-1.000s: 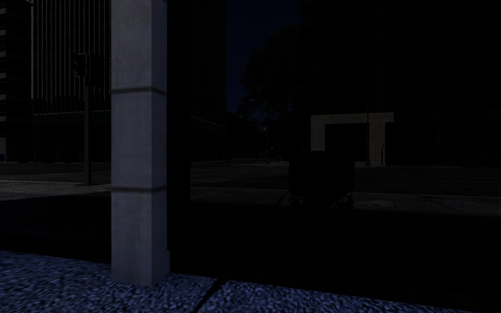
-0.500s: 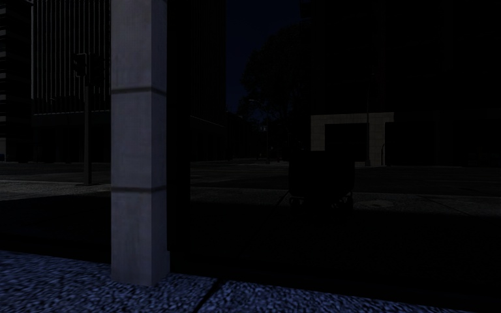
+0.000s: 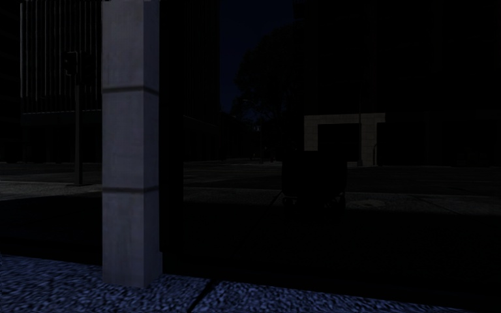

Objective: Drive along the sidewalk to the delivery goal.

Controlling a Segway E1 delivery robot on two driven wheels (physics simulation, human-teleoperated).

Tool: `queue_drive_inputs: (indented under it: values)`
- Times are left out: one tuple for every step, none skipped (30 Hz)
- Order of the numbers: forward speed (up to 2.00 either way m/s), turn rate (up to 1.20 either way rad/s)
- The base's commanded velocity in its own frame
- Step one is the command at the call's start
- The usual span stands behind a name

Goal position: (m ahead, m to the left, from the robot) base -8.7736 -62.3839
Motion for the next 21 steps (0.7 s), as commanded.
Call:
queue_drive_inputs:
  values:
    - [0.0,-1.08]
    - [0.0,-1.09]
    - [0.0,-1.09]
    - [0.0,-1.09]
    - [0.0,-1.09]
    - [0.0,-1.09]
    - [0.0,-1.09]
    - [0.0,-1.09]
    - [0.0,-1.09]
    - [0.0,-1.1]
    - [0.0,-1.1]
    - [0.0,-1.1]
    - [0.0,-1.1]
    - [0.0,-1.1]
    - [0.0,-1.1]
    - [0.0,-1.1]
    - [0.0,-1.1]
    - [0.0,-1.1]
    - [0.0,-1.1]
    - [0.0,-1.1]
    - [0.0,-1.1]
